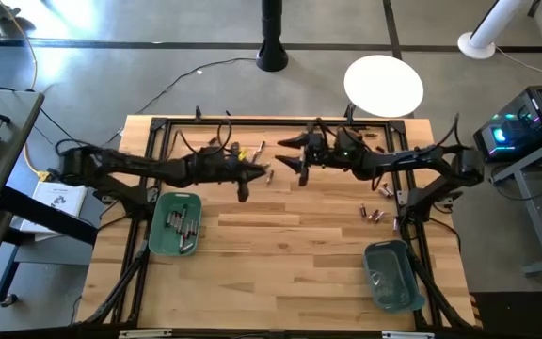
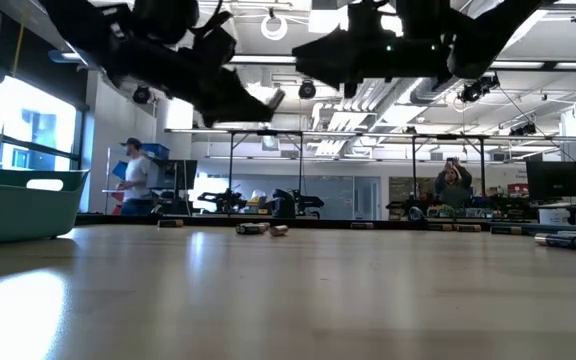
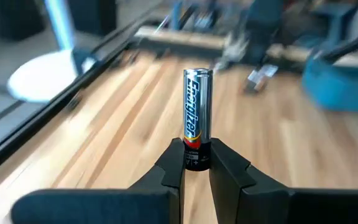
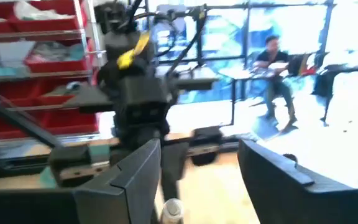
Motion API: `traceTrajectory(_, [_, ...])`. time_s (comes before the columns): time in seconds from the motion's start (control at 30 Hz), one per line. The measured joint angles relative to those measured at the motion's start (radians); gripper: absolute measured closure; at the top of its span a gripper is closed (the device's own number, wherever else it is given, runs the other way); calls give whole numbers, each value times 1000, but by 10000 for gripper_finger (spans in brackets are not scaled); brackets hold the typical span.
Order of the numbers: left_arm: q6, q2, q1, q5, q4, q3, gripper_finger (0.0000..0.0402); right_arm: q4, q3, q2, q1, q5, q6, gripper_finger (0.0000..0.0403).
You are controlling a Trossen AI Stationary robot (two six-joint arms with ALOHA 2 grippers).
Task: Sort batteries
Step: Put the silver battery into the green bin
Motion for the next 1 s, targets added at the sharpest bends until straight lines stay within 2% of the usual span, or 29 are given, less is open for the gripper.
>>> traceTrajectory(0.13, [-53,-158,-46,-105,-314,37,368,2,0,-22,-2,10,-62,192])
traceTrajectory(0.27, [-179,-275,-135,-240,-789,147,368,-19,0,-22,-5,10,-105,192])
traceTrajectory(0.4, [-450,-307,-236,-300,-1262,296,368,-35,0,-22,-7,10,-155,192])
traceTrajectory(0.5, [-698,-297,-319,-252,-1517,368,368,-33,0,-22,-12,10,-192,192])
traceTrajectory(0.63, [-1034,-298,-421,-118,-1713,379,368,-33,0,-22,-22,9,-223,192])
traceTrajectory(0.73, [-1215,-296,-485,-33,-1780,379,368,-35,0,-22,-27,9,-231,192])
traceTrajectory(0.87, [-1362,-300,-524,21,-1783,340,368,-45,0,-22,-27,6,-231,192])
traceTrajectory(1.0, [-1413,-299,-529,100,-1728,244,368,-64,0,-22,-27,-8,-231,192])
